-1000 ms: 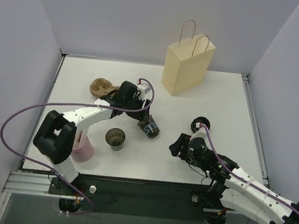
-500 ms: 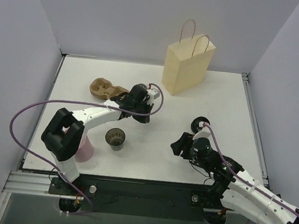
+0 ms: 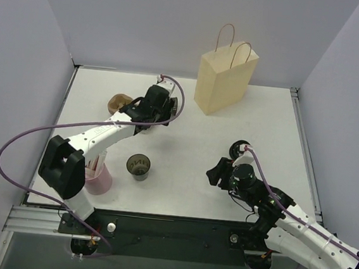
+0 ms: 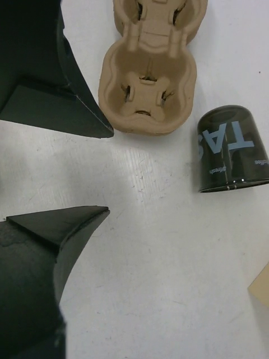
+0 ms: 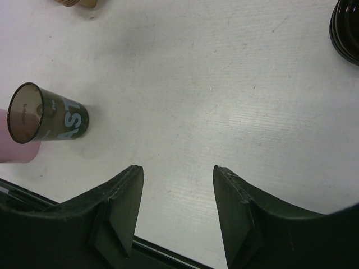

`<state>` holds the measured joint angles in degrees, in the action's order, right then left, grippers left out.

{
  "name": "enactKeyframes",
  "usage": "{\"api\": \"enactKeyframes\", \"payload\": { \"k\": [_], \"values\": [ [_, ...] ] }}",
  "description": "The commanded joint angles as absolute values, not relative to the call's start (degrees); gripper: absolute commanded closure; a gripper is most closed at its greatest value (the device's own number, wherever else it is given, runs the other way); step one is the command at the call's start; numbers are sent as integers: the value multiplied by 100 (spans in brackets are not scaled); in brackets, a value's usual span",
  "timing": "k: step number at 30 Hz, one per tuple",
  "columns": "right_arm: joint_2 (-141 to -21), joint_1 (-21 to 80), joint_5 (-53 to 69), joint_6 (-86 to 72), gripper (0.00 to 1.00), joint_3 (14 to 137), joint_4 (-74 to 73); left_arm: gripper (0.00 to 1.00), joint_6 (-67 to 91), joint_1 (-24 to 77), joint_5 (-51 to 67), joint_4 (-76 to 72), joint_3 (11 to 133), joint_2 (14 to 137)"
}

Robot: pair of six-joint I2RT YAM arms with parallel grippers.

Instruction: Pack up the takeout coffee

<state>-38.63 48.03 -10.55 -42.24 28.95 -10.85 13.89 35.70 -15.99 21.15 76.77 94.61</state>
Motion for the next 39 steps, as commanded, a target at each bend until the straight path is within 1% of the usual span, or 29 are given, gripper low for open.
{"api": "enactKeyframes", "payload": {
  "k": [1,3,4,6,11,21,25,28,31,34,35,36,38,39],
  "values": [
    [-3964,4781,-1266,-4096,47,3173,-1107,36,687,3551,-1872,1836,8373,9824],
    [-4043,4773,-1274,-4061,47,3208,-1107,34,528,3559,-2056,2082,8822,10167],
    [-4060,4790,-1283,-4034,47,3234,-1107,34,527,3560,-2161,2335,9259,10526],
    [-4104,4781,-1275,-3973,47,3269,-1099,32,536,3603,-2434,2504,9614,10835],
    [-4078,4773,-1362,-3806,47,3349,-1134,28,361,3691,-2856,2347,10071,11486],
    [-4078,4755,-1424,-3525,47,3480,-1169,27,-702,3771,-3734,2180,11152,12778],
    [-4104,4746,-1450,-3463,47,3542,-1186,27,-1115,3771,-3919,2171,11548,13227],
    [-4078,4737,-1468,-3437,47,3560,-1195,33,-1213,3736,-4043,2267,11829,13499],
    [-4069,4729,-1503,-3393,47,3612,-1239,37,-1160,3709,-4052,2294,11760,13518],
    [-4061,4729,-1529,-3384,47,3665,-1309,48,-1151,3700,-4017,2206,11655,13456],
    [-4043,4720,-1529,-3375,47,3682,-1327,52,-1134,3700,-4034,2206,11646,13465],
    [-4034,4728,-1529,-3392,47,3683,-1353,61,-1116,3691,-4086,2232,11646,13456],
    [-3990,4728,-1538,-3384,47,3726,-1397,69,-1073,3691,-4087,2250,11584,13439],
    [-3973,4729,-1538,-3384,47,3744,-1415,76,-1055,3709,-4087,2250,11567,13421]
  ]
}}
